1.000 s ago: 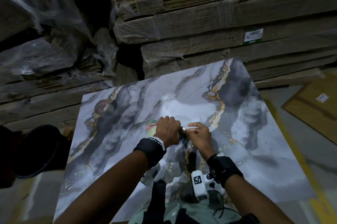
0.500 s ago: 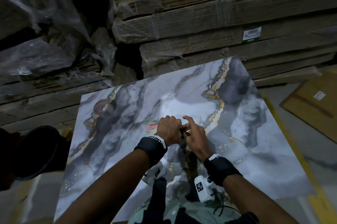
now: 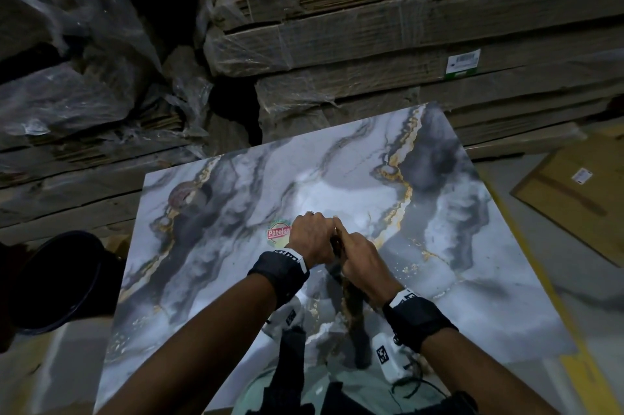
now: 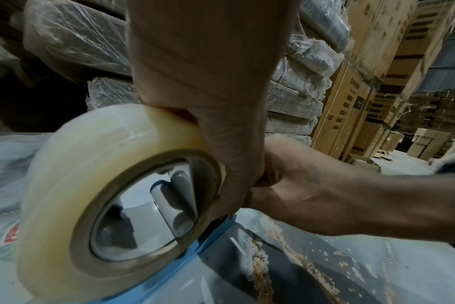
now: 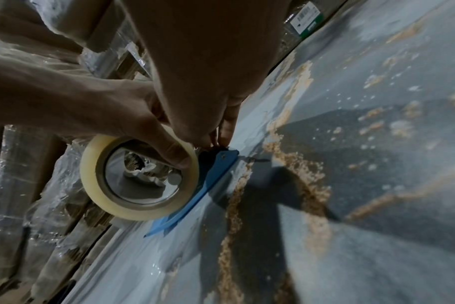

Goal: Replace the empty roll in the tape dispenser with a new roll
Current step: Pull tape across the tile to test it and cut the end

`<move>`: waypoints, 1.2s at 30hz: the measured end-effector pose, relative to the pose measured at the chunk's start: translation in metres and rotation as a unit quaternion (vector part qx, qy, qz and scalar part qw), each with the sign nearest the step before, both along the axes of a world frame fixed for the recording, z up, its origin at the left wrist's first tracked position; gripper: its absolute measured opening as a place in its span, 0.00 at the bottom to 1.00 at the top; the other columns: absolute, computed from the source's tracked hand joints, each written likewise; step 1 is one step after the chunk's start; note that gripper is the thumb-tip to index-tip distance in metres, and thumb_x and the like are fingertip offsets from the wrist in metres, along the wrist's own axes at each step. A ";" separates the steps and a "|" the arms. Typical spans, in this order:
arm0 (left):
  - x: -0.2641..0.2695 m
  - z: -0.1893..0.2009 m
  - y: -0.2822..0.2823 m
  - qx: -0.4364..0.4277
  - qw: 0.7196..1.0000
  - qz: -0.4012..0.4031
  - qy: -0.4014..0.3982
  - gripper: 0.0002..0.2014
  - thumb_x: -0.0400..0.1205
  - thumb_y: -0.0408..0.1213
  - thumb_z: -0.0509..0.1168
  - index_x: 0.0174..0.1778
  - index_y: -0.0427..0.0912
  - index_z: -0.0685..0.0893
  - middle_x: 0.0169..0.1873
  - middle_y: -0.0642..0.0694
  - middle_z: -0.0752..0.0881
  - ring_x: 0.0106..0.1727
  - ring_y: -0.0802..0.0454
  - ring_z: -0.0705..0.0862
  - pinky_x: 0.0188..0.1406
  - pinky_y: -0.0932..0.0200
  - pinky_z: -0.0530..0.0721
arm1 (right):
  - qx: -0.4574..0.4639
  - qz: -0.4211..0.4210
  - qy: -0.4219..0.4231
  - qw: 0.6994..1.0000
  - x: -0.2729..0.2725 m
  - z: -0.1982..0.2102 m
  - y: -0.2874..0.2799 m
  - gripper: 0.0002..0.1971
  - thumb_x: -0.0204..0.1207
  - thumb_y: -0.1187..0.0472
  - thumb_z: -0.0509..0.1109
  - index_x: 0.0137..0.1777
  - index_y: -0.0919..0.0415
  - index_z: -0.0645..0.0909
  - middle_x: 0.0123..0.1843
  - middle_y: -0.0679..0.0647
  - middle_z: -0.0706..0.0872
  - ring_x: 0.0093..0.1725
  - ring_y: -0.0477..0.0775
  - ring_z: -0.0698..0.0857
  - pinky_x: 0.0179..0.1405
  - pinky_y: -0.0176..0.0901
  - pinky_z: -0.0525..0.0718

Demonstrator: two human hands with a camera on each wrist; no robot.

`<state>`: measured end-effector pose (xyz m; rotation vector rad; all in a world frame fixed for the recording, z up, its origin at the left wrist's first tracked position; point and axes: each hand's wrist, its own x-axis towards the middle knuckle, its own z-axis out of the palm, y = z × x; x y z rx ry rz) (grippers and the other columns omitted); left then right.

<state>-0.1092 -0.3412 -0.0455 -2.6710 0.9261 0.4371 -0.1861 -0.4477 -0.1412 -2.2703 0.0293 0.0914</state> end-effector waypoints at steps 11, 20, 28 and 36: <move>0.002 -0.002 0.001 0.016 1.000 -0.005 -0.007 0.21 0.78 0.53 0.70 0.59 0.39 0.84 0.55 0.38 0.87 0.60 0.37 0.85 0.52 0.48 0.81 | 0.076 -0.126 0.032 0.989 0.007 0.009 -0.016 0.16 0.84 0.61 0.69 0.69 0.60 0.87 0.53 0.57 0.95 0.45 0.51 0.90 0.51 0.45 0.90; -0.002 -0.001 0.000 0.026 1.000 0.005 -0.006 0.16 0.79 0.49 0.67 0.56 0.42 0.85 0.54 0.39 0.87 0.59 0.38 0.85 0.47 0.51 0.76 | 0.047 -0.155 0.122 0.979 0.031 0.021 -0.007 0.11 0.70 0.57 0.79 0.34 0.65 0.89 0.28 0.57 0.89 0.37 0.58 0.88 0.36 0.49 0.85; -0.002 -0.002 0.001 0.032 0.999 0.011 -0.003 0.17 0.78 0.49 0.69 0.57 0.42 0.85 0.55 0.40 0.87 0.60 0.39 0.84 0.52 0.49 0.79 | 0.051 -0.154 0.131 0.978 0.032 0.025 -0.002 0.05 0.72 0.61 0.78 0.38 0.63 0.91 0.35 0.58 0.93 0.42 0.60 0.90 0.44 0.52 0.90; -0.001 -0.004 0.002 0.028 1.000 0.013 0.002 0.22 0.78 0.51 0.71 0.62 0.40 0.83 0.59 0.39 0.85 0.63 0.38 0.82 0.57 0.47 0.80 | 0.105 -0.118 0.132 0.979 0.022 0.032 -0.011 0.11 0.67 0.67 0.78 0.48 0.56 0.94 0.43 0.50 0.95 0.43 0.47 0.91 0.51 0.38 0.90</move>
